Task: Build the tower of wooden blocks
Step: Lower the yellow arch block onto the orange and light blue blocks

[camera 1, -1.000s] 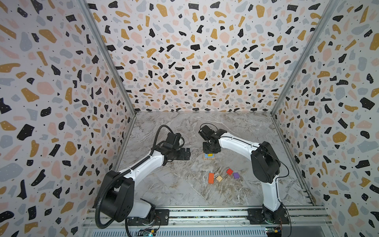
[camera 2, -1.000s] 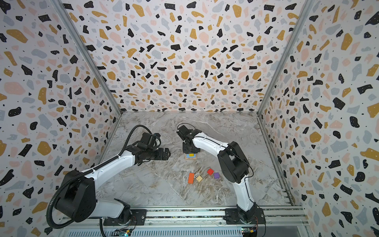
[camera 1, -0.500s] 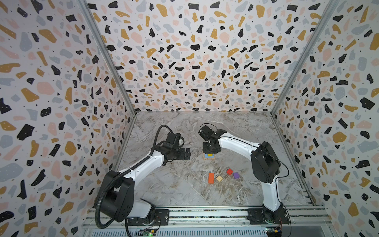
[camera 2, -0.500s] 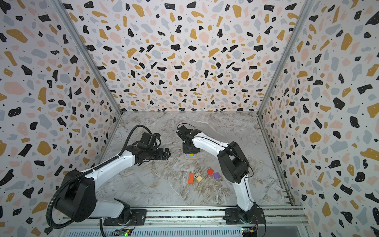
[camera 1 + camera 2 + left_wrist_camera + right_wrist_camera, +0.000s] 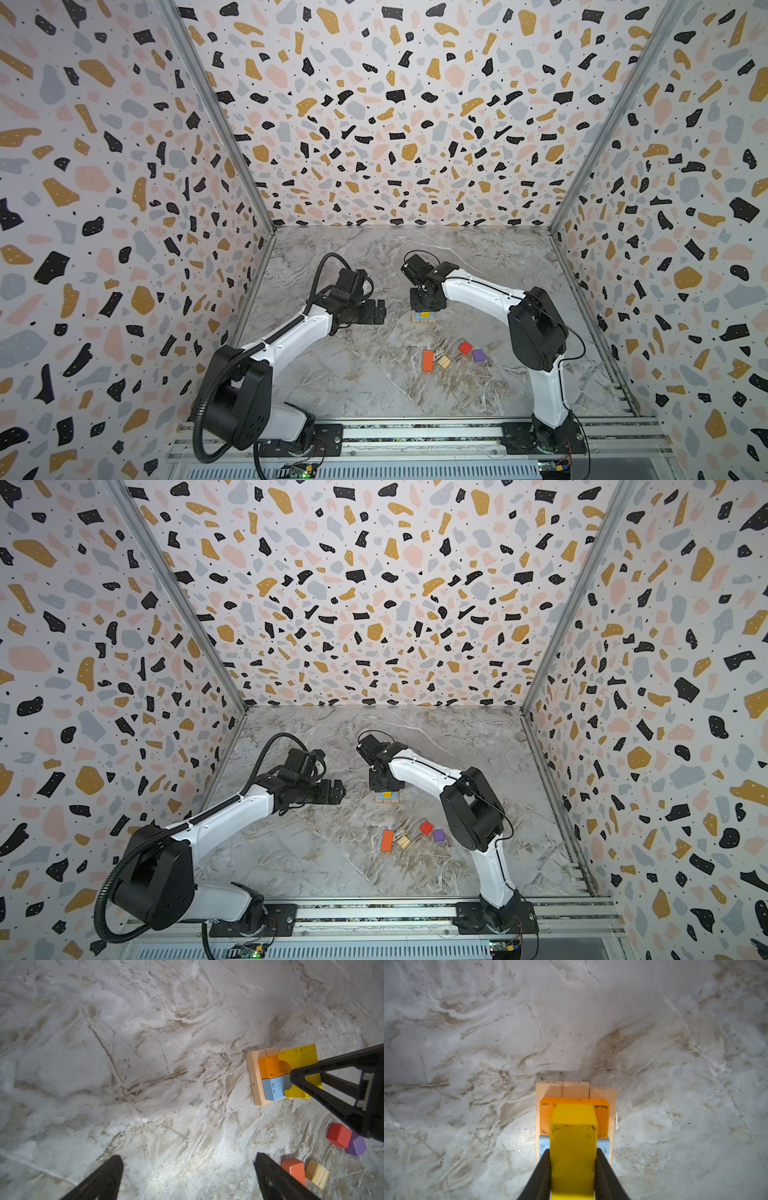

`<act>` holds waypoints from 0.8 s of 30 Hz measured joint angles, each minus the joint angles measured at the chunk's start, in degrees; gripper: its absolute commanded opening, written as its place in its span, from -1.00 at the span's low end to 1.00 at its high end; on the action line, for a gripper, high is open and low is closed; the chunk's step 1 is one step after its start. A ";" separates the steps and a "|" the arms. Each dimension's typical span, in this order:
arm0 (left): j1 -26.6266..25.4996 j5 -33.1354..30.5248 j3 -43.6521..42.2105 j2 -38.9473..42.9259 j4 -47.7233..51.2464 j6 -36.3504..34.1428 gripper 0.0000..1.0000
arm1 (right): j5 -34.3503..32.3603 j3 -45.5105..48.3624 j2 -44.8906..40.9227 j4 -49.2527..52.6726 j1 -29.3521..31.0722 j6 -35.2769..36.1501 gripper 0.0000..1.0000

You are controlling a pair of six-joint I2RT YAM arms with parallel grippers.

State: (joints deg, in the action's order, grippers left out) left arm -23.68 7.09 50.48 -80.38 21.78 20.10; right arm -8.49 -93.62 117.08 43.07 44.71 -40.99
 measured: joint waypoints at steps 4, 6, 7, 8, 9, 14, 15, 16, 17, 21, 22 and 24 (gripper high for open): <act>0.00 0.00 0.00 0.00 -0.02 0.00 1.00 | -0.13 0.00 0.00 0.00 0.00 -0.07 -1.00; 0.00 0.00 0.00 0.00 0.00 0.00 1.00 | -0.13 0.02 0.00 0.00 0.00 -0.07 -0.98; 0.00 0.00 0.00 0.00 0.00 0.00 1.00 | -0.13 0.02 0.00 0.00 0.00 -0.07 -0.93; 0.00 0.00 0.00 0.00 0.00 0.00 1.00 | -0.13 0.02 0.00 0.00 0.00 -0.07 -0.90; 0.02 0.00 0.00 0.00 0.00 0.00 1.00 | -0.13 0.02 0.00 0.00 0.00 -0.09 -0.88; 0.02 0.00 0.00 0.00 0.00 0.00 1.00 | -0.11 0.02 0.00 0.00 0.00 -0.09 -0.62; 0.02 0.00 0.00 0.00 0.00 0.00 1.00 | -0.13 0.02 0.00 0.00 0.00 -0.07 -0.55; 0.02 0.00 0.00 0.00 -0.02 0.00 0.99 | -0.13 0.02 0.00 0.00 0.00 -0.09 -0.50; 0.02 0.02 0.00 0.00 -0.02 0.00 1.00 | -0.15 0.02 0.00 0.00 0.00 -0.07 -0.46; 0.09 0.02 0.00 0.00 -0.02 0.00 1.00 | -0.17 0.02 0.00 0.00 0.04 -0.07 -0.42; 0.11 0.04 0.00 0.00 -0.02 0.00 1.00 | -0.22 0.02 0.00 0.00 0.04 -0.07 -0.42; 0.13 0.11 0.00 0.00 0.00 0.00 1.00 | -0.33 0.02 0.00 0.00 0.04 -0.07 -0.41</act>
State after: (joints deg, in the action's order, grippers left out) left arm -23.55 7.20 50.48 -80.38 21.78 20.10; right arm -8.82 -93.60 117.08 43.07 44.75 -41.06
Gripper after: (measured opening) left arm 0.997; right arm 0.321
